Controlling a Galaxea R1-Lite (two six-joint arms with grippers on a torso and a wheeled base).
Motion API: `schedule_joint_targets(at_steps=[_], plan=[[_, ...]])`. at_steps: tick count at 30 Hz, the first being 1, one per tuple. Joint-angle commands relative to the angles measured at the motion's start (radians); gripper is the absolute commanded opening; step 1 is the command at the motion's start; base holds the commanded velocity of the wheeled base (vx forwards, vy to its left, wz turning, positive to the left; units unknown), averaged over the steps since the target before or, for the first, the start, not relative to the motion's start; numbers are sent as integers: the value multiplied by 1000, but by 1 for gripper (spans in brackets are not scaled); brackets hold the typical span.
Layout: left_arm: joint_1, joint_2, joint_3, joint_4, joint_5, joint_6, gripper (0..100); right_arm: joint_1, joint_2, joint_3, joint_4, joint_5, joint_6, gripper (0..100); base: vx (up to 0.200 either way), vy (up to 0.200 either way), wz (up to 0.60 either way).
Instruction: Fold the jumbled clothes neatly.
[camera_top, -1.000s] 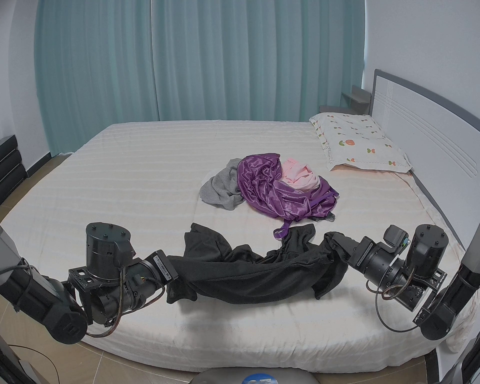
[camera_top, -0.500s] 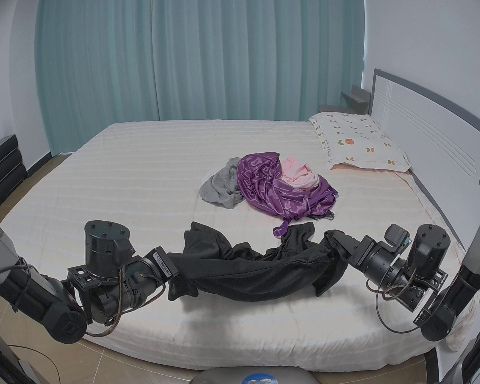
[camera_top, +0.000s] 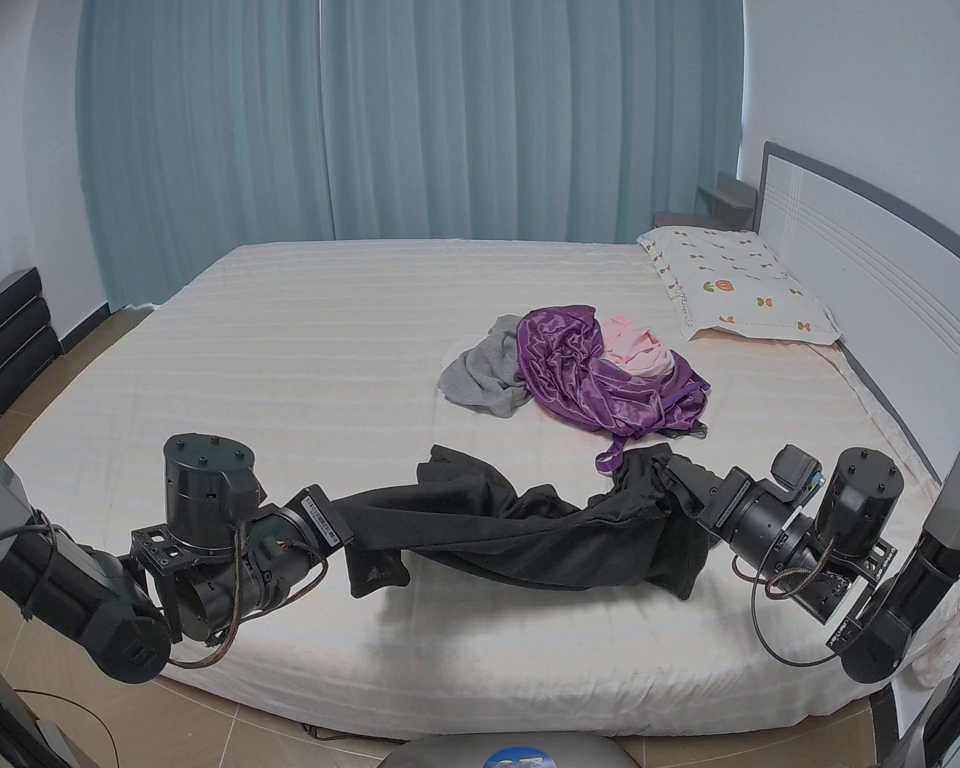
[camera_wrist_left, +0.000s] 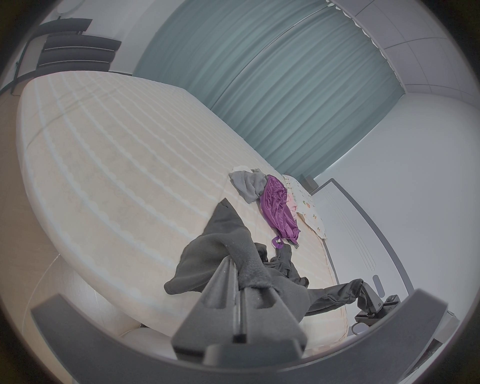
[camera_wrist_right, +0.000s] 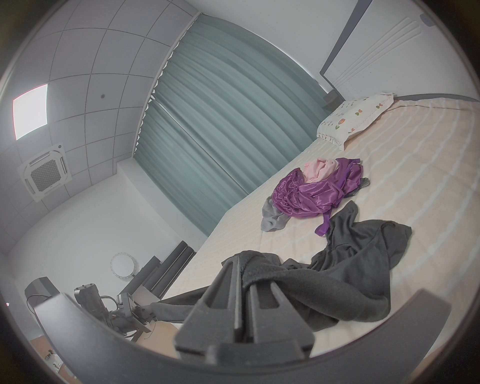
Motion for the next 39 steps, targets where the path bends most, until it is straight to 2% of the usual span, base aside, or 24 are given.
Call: schedule_joint_targets(at_steps=[1,39], plan=[[0,-2,-2,0,2,0,0,1,-4,-1,-12,0,2,0,0,200,0],[3,-21,-2,0,3,3,0,1,-26,-2,-13,-1,3,0,0,200,0]])
